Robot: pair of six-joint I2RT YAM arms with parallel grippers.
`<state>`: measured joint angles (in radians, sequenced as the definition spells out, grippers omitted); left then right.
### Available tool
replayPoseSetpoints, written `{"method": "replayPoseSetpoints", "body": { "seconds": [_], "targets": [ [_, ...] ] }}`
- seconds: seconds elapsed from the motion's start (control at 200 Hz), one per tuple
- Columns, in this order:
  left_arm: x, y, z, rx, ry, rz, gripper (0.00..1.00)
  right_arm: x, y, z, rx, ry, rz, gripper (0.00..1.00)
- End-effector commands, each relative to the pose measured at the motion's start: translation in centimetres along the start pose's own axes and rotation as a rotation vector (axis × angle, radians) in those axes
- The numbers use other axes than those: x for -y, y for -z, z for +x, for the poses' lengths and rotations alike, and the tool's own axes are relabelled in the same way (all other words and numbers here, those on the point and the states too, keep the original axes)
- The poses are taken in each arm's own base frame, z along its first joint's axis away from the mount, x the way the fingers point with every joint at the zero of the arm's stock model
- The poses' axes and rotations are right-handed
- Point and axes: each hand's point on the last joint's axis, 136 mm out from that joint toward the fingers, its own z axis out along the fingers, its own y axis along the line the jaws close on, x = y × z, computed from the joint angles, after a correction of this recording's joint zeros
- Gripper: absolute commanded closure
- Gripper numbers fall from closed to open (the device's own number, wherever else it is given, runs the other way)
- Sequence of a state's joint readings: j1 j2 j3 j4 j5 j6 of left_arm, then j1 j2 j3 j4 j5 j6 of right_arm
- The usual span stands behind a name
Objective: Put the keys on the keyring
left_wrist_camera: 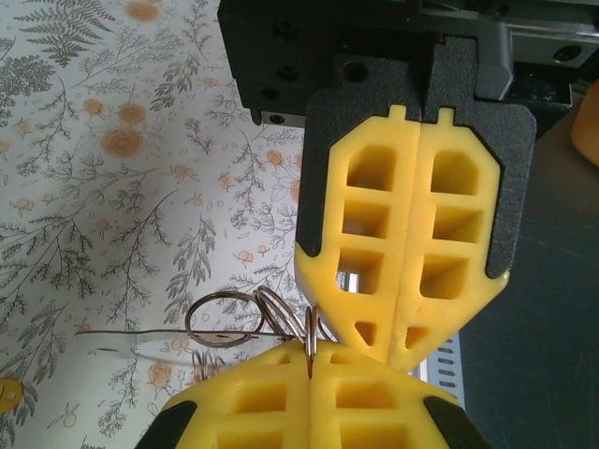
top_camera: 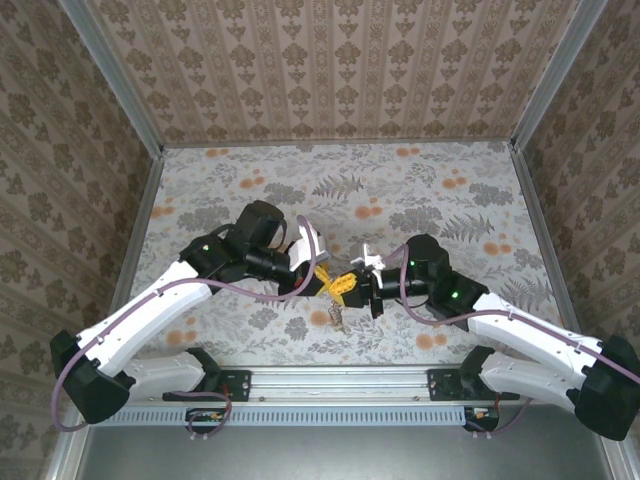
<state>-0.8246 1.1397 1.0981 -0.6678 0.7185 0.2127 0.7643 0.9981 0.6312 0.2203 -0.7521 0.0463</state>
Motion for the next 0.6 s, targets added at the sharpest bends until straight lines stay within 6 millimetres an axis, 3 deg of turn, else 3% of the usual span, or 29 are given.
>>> {"method": "replayPoseSetpoints", "body": {
  "seconds": [0.0, 0.28, 0.455, 0.59],
  "targets": [
    [1.4, 0.6, -1.2, 0.023, -0.048, 0.044, 1.00, 0.3, -0.2, -0.5, -0.011, 0.031, 0.022, 0.97],
    [1.6, 0.8, -0.9, 0.015, -0.061, 0.029, 1.00, 0.3, 0.1, -0.4, -0.007, 0.042, 0.043, 1.00],
    [1.8, 1.3, -0.7, 0.014, -0.078, 0.004, 1.00, 0.3, 1.3, -0.4, 0.016, 0.038, 0.100, 0.71],
    [1.9, 1.4, -0.5, 0.011, -0.086, 0.005, 1.00, 0.3, 1.7, -0.5, 0.021, 0.041, 0.122, 0.60]
  ]
}}
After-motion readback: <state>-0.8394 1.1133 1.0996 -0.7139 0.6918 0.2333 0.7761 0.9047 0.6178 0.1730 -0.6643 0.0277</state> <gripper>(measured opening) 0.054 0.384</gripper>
